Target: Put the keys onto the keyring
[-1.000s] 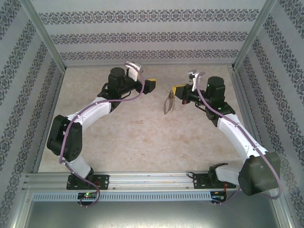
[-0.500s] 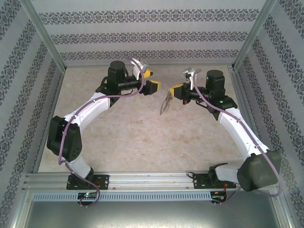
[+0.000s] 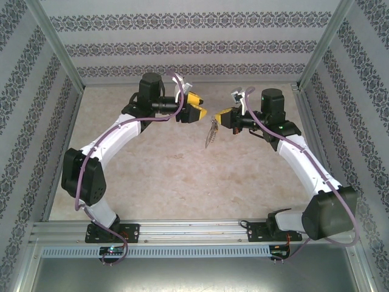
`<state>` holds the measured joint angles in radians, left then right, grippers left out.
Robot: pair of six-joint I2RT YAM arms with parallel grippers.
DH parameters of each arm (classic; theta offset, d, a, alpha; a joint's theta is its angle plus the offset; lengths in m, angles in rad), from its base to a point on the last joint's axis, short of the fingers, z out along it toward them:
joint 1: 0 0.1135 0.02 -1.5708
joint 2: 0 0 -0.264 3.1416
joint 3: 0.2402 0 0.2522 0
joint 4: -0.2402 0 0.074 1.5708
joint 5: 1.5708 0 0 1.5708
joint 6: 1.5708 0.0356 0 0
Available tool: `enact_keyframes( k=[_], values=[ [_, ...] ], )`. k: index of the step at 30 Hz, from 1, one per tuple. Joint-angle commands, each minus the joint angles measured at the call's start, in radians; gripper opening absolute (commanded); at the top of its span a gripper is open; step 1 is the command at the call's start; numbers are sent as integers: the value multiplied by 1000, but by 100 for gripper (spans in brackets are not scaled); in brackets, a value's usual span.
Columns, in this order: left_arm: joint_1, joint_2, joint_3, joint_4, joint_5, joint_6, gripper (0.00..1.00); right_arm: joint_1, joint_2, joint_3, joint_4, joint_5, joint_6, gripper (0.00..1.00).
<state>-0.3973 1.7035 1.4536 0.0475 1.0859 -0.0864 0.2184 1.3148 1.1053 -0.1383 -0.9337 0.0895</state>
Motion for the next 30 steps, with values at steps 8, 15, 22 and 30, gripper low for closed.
enact_keyframes(
  k=[8,15,22,30],
  values=[
    [-29,47,76,-96,47,11,65,9,-1,48,58,-54,3,0],
    [-44,56,83,-100,69,7,58,13,2,50,67,-57,9,0],
    [-59,68,87,-107,73,10,52,13,0,44,72,-55,10,0],
    [-81,74,95,-125,72,27,41,13,-2,38,70,-56,5,0]
  ],
)
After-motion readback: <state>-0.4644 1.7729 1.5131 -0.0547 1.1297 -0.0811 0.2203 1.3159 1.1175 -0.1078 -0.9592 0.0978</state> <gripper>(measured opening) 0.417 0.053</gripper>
